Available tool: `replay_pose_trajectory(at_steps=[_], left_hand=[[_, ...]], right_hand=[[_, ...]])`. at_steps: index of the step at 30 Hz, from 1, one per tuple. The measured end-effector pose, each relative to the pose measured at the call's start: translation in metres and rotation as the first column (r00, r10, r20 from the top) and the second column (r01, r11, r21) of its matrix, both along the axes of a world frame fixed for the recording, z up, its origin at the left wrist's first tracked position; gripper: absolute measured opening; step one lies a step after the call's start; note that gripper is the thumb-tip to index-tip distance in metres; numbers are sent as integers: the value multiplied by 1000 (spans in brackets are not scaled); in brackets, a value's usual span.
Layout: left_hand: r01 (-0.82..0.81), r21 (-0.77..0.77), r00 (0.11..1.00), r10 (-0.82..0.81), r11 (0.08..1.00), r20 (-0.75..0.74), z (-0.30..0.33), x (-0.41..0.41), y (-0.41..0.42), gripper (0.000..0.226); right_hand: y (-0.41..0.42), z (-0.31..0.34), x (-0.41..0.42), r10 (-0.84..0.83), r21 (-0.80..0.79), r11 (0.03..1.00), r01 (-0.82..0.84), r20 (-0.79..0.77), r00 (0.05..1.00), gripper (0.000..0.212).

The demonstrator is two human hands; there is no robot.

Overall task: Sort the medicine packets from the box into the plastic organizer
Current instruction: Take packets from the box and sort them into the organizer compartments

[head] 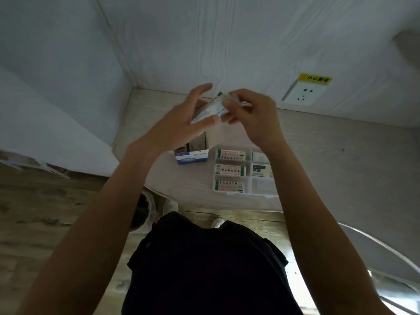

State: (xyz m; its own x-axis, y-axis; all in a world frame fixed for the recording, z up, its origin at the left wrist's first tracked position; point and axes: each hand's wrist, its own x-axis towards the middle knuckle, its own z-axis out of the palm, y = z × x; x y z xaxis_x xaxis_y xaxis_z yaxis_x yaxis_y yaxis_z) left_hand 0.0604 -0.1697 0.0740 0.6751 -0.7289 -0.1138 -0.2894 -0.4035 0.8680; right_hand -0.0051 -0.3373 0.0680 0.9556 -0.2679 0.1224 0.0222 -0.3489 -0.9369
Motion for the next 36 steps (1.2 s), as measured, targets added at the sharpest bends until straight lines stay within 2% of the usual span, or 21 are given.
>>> replay_pose_trajectory(at_steps=[4,9,13,18,22,25,28,32,34,36], left_hand=[[72,-48,980,-80,996,-180,-1,-10,-9,24],[-2,-79,908,-31,997,-417,-19,-38,-21,28],[-123,-114,849,45,986,-527,-42,-59,-30,25],[-269,-100,726,133,958,-675,-58,-87,-47,15],[-263,-46,755,176,964,-632,-75,-97,-52,13],[-271,-32,737,186,962,-649,-80,-103,-58,16],[-245,-31,763,173,969,-622,-81,-108,-60,15],[-204,-25,792,150,979,-592,-83,-111,-62,18],[-249,-39,767,173,968,-618,-83,-112,-62,18],[-321,-43,753,228,946,-617,-84,-111,-61,19]], right_hand=[[-7,2,-12,-20,154,988,32,-75,997,8],[-11,-10,-38,-90,334,931,146,-176,980,19],[-15,-28,-61,-132,276,933,231,-334,933,27],[-23,-48,-86,-222,281,900,334,-365,904,25],[-29,-60,-101,-252,330,862,384,-379,890,23],[-34,-66,-111,-276,393,813,430,-391,878,22],[-37,-69,-117,-243,468,770,433,-413,878,16],[-40,-72,-122,-205,472,787,397,-408,890,7],[-46,-71,-123,-239,529,736,423,-382,893,5],[-58,-68,-128,-290,623,639,451,-347,892,5]])
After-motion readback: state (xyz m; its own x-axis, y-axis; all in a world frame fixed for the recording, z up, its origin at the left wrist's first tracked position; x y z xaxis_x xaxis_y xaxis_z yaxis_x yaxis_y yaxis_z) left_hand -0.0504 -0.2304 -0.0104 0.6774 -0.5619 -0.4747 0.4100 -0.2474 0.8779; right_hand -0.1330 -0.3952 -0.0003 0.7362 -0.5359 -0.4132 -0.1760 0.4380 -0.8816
